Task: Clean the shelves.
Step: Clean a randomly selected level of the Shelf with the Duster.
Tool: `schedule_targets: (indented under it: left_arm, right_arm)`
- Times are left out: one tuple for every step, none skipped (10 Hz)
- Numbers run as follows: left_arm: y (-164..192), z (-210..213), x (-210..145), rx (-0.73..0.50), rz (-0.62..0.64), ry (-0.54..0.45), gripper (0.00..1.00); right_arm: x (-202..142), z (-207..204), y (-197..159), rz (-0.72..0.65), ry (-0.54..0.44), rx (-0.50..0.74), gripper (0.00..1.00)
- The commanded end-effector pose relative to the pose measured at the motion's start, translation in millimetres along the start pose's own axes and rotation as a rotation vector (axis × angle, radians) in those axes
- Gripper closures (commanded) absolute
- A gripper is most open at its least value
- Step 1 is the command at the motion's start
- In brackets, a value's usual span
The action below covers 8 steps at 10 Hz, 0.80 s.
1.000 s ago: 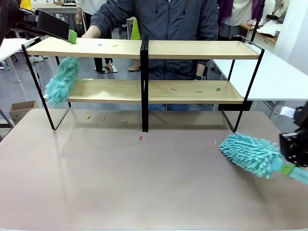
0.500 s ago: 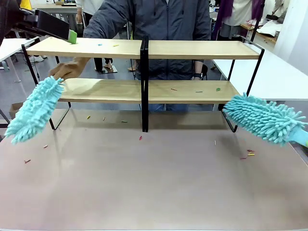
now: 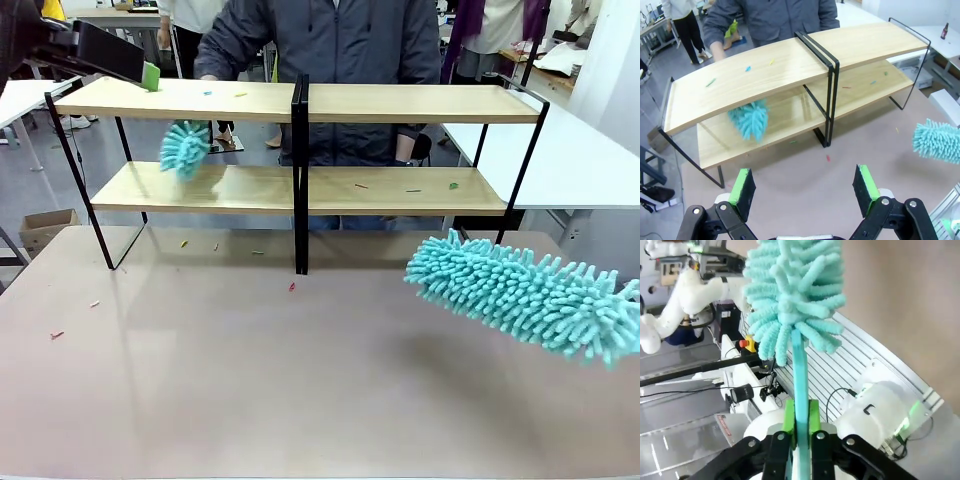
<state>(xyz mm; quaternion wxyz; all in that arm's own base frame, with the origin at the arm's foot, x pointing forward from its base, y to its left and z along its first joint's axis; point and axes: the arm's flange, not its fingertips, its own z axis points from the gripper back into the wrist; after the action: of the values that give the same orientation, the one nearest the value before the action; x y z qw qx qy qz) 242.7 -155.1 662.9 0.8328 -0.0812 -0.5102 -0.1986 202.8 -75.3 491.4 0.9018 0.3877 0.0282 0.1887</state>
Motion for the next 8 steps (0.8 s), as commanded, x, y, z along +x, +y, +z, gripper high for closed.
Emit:
schedule_targets:
  left_arm:
    - [1.3, -1.6, -2.2, -0.002, 0.003, -0.005, 0.0]
    - [1.3, -1.6, -2.2, -0.002, 0.003, -0.005, 0.0]
    - [1.3, -1.6, -2.2, -0.002, 0.003, -0.005, 0.0]
    - [1.3, -1.6, -2.2, -0.002, 0.003, -0.005, 0.0]
    - [1.3, -1.6, -2.2, -0.002, 0.003, -0.005, 0.0]
    - [1.3, -1.6, -2.2, -0.002, 0.003, -0.005, 0.0]
    - [1.3, -1.6, -2.2, -0.002, 0.003, -0.005, 0.0]
    - [1.3, -1.6, -2.2, -0.002, 0.003, -0.005, 0.0]
  right_arm:
    - [-1.1, -0.1, 1.5, 0.008, -0.007, 0.0, 0.88]
    - [5.3, 5.9, 1.1, 0.138, 0.023, 0.02, 0.88]
    - [1.8, 25.7, -2.3, 0.24, 0.031, 0.029, 0.88]
    - [-9.0, 52.4, -4.5, 0.328, 0.011, 0.043, 0.88]
    - [-24.1, 84.8, -9.8, 0.434, -0.098, 0.068, 0.88]
    - [-43.6, 114.0, -14.9, 0.547, -0.233, 0.075, 0.88]
    - [-63.0, 138.8, -24.6, 0.698, -0.447, 0.095, 0.88]
    - [-68.8, 145.8, -36.8, 0.765, -0.629, 0.098, 0.88]
